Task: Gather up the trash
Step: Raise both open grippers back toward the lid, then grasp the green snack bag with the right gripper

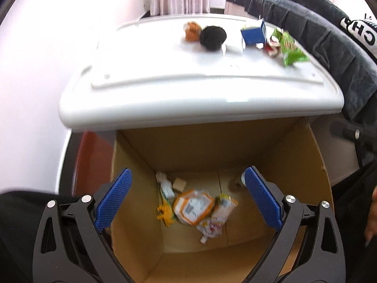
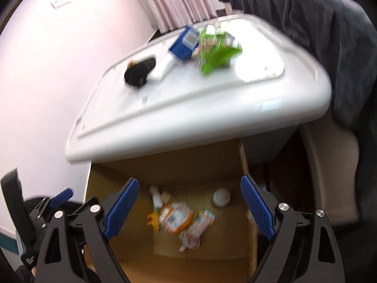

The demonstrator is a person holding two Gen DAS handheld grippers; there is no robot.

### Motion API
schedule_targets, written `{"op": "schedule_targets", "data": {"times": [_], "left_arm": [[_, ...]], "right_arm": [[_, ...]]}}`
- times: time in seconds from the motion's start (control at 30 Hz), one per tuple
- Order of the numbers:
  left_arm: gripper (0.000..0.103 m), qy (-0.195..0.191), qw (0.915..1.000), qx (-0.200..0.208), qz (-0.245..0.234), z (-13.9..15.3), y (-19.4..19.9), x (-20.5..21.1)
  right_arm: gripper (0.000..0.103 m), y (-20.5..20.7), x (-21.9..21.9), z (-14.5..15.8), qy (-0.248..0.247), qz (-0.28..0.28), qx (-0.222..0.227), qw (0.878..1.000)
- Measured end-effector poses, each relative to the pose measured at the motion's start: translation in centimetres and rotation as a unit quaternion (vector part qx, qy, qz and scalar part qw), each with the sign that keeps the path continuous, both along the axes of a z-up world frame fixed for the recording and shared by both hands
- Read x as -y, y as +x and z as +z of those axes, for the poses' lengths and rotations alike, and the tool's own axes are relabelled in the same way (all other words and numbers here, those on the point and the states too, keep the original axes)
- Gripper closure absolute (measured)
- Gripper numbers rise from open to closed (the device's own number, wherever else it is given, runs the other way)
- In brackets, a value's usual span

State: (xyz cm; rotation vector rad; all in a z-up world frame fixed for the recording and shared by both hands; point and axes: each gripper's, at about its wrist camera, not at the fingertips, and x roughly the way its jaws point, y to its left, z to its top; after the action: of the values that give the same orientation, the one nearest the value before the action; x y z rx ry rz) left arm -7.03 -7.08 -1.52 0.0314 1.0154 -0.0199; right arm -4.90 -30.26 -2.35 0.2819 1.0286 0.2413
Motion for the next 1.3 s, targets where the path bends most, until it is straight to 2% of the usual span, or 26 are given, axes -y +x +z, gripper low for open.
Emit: {"op": "schedule_targets", "data": {"times": [0.17, 0.37, 0.53, 0.67, 0.73, 0.9, 0.97, 1.1, 1.2, 1.23, 1.3], "left_arm": [[0.009, 0.004, 1.0, 0.003, 0.008, 1.3, 2.8, -1.1], [0.009, 0.001, 0.9999, 0.01, 0.002, 4.2, 6.9, -2.0], [0.009, -0.004, 0.9995, 0.032, -0.007, 5.5, 10.2, -1.7], [0.009, -0.018, 0.9993, 0.032, -0.003, 4.6, 11.7, -1.6], [0.009, -0.027, 0.9993, 0.025, 0.008, 3.9, 12.1, -1.8], [0.009, -0.07, 0.9973, 0.01, 0.021, 3.6, 12.4, -2.7], [0.009, -0.068, 0.9973, 0.017, 0.023, 3.8, 12.2, -2.7], [0.009, -0.059, 0.9977, 0.031, 0.016, 4.2, 11.9, -2.3], [0.009, -0.058, 0.9979, 0.029, 0.006, 4.2, 11.8, -1.8], [0.009, -0.058, 0.9979, 0.027, 0.003, 4.1, 11.9, -1.6], [0.009, -0.056, 0.9981, 0.026, -0.001, 4.1, 12.0, -1.4]], "right_arm": [[0.015, 4.4, 2.7, 2.7, 0.026, -0.035, 0.019, 0.999], [0.014, 9.5, 6.1, 4.1, 0.048, -0.084, 0.027, 0.995], [0.014, 13.4, 8.9, 3.1, 0.089, -0.136, 0.013, 0.987], [0.014, 15.8, 9.9, 0.9, 0.133, -0.175, -0.018, 0.975], [0.014, 16.6, 9.7, 0.4, 0.144, -0.178, -0.027, 0.973], [0.014, 18.3, 7.9, 0.5, 0.138, -0.155, -0.016, 0.978], [0.014, 19.2, 7.0, 0.8, 0.129, -0.141, -0.006, 0.982], [0.014, 21.2, 4.4, 1.0, 0.071, -0.105, 0.008, 0.992], [0.014, 22.6, 3.2, -0.1, 0.044, -0.097, 0.0, 0.994], [0.016, 22.8, 3.2, -0.4, 0.048, -0.1, -0.005, 0.994], [0.029, 23.1, 3.8, -1.3, 0.065, -0.116, -0.017, 0.991]]}}
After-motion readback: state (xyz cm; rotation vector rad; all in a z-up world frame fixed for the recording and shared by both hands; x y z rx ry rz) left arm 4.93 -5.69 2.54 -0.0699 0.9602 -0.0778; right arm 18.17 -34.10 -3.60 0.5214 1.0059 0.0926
